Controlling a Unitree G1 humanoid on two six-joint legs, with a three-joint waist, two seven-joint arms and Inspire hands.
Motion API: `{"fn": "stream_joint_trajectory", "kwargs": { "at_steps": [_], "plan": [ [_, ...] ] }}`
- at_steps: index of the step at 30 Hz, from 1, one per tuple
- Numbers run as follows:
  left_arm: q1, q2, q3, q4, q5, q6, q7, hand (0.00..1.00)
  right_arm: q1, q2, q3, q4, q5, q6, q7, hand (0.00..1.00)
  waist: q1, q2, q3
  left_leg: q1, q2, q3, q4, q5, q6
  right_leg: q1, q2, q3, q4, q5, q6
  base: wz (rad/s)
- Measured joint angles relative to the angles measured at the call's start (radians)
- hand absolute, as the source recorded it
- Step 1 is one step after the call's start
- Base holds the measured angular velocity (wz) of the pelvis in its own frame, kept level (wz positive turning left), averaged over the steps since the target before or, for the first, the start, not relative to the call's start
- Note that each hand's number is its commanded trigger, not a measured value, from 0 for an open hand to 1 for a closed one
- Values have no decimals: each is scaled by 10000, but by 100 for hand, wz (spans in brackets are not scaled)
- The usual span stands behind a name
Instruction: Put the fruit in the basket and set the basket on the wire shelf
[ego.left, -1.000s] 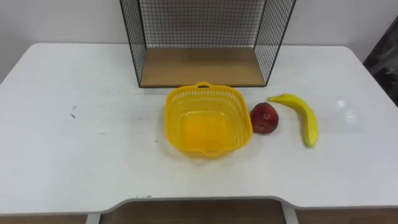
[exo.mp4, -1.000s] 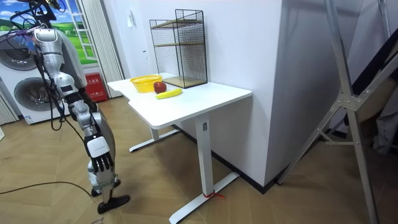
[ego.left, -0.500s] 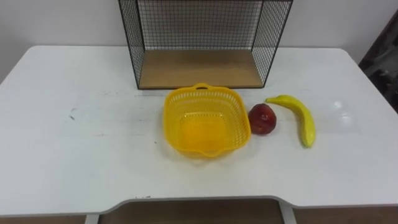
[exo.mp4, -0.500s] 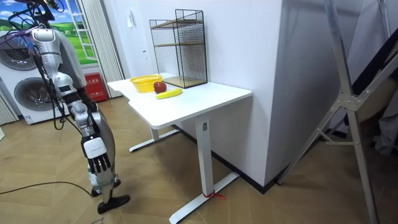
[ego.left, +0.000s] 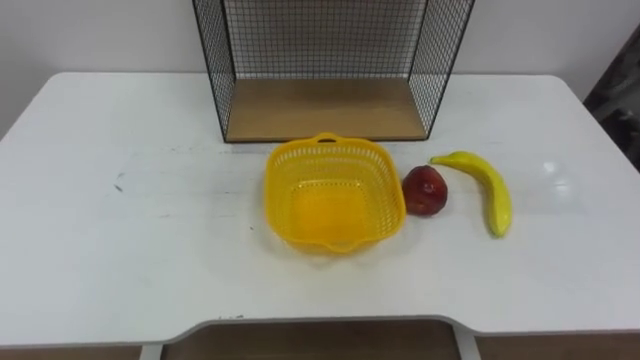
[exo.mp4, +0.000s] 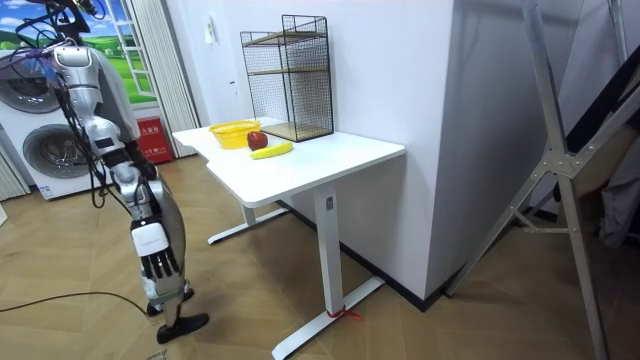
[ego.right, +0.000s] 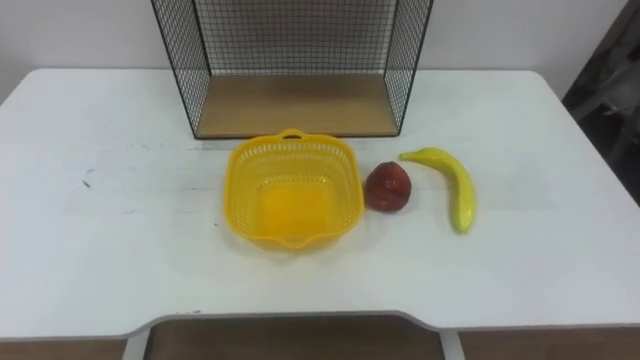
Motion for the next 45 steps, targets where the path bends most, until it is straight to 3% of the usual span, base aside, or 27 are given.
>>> {"fn": "stream_joint_trajectory", "kwargs": {
  "at_steps": [3,5,6,11,14,19,24,27,31,35,42,45],
  "plan": [
    [83,-17,371,-91,26,-66,17,0,144,13,-678,-73,2222,-112,-303,0,-51,-34,9,74,3,35,-11,0,0,98,10,28,-1,-1,1,0],
    [143,-38,618,-104,-36,-124,120,0,189,46,-1305,-83,4834,-230,-518,0,-208,-39,14,120,2,27,-14,-1,-1,168,9,6,-80,-5,8,2],
    [144,-41,674,-107,-42,-157,141,0,177,52,-1464,-93,5396,-262,-529,0,-279,-32,11,107,3,19,-17,-1,-1,179,12,-10,-125,-4,8,5],
    [597,-43,1837,-117,-256,-480,330,0,151,17,-3888,-254,10014,-508,-940,0,-758,-95,-2,214,6,107,-98,-1,-1,245,32,43,-171,-3,13,-3],
    [765,-38,2509,-408,-244,-583,409,0,141,-35,-5402,-638,11452,-740,-1495,0,-970,-166,-38,107,1,163,-97,0,-1,112,23,67,-153,2,19,-3],
    [826,26,3273,-708,-233,-842,722,0,163,-86,-6932,-2036,12098,-1383,-2664,0,-1157,-262,-81,130,-4,281,-103,0,-1,115,81,156,-131,6,26,-8],
    [818,38,3300,-868,-227,-1127,894,0,-92,-170,-7784,-3918,11722,-1794,-4296,0,-1375,-393,-75,-67,4,417,-90,0,-1,-143,85,177,129,8,32,-5],
    [842,49,3352,-946,-229,-1150,903,0,-151,-181,-7942,-6187,10267,-1935,-5756,0,-1369,-406,-79,-171,1,461,-48,0,-1,-287,115,392,193,19,42,-12],
    [803,177,2937,-949,-237,-1268,1100,0,-651,-925,-7623,-8060,7414,-2357,-7345,0,-1343,-458,-33,-202,8,545,-38,0,1,-448,126,447,193,21,51,0],
    [805,242,2477,-920,-252,-1553,1101,0,-778,-1335,-7217,-9910,5533,-2697,-8497,0,-1247,-513,-12,-383,20,482,-128,34,50,-666,142,382,230,41,43,4],
    [654,294,1672,-721,-218,-1554,1044,0,-811,-1343,-6115,-12108,1876,-2822,-8827,0,-865,-529,21,-627,22,412,-99,37,51,-861,129,275,326,62,15,-2],
    [656,388,1275,-708,-222,-1548,871,0,-795,-1347,-5057,-13310,719,-2823,-8413,0,-732,-509,9,-578,52,390,-107,40,46,-841,142,203,316,77,-8,4]
  ]
}}
